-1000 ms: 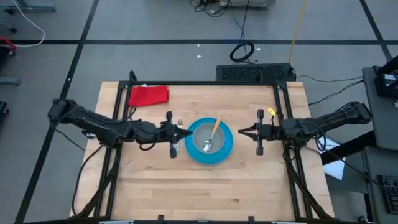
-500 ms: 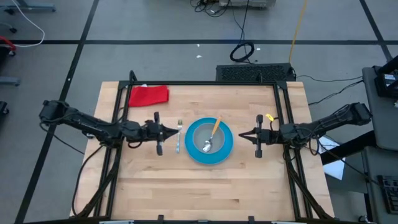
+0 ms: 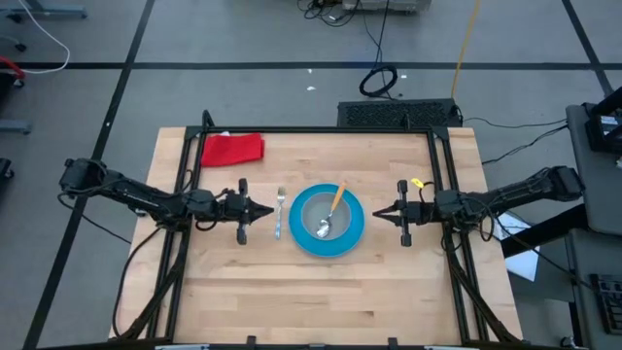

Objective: Set table place
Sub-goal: Return to Home Position

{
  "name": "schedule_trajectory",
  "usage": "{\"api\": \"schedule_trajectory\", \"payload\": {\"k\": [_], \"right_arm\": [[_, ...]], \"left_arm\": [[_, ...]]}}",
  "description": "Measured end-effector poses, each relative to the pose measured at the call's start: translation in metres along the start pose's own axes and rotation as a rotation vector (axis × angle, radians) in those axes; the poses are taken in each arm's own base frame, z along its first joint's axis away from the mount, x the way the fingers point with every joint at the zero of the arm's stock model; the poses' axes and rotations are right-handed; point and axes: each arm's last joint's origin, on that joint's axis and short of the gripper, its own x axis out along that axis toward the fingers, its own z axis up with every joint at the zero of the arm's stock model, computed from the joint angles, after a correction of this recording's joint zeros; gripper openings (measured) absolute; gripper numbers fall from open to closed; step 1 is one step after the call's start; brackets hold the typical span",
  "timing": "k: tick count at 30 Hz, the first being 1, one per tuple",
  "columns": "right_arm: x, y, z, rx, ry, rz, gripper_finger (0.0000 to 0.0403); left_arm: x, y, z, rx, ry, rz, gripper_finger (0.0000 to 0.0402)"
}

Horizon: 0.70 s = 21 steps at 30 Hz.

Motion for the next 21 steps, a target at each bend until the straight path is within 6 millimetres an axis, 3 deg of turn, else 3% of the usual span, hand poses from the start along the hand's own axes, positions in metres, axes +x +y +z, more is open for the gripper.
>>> {"api": "schedule_trajectory", "payload": {"k": [10, 15, 21], "right_arm": [[-0.005, -0.003, -0.019, 0.018, -0.043, -0.026, 0.0000], [-0.006, -0.007, -0.017, 0.031, -0.094, -0.056, 0.0000], [-0.006, -0.008, -0.018, 0.034, -0.084, -0.032, 0.0000]], "left_arm": [[-0.015, 0.003, -0.021, -0.008, -0.011, 0.001, 0.0005], [-0.025, 0.004, -0.032, -0.010, -0.021, 0.004, 0.0003], [-0.025, 0.004, -0.031, -0.006, -0.030, -0.001, 0.0010]]}}
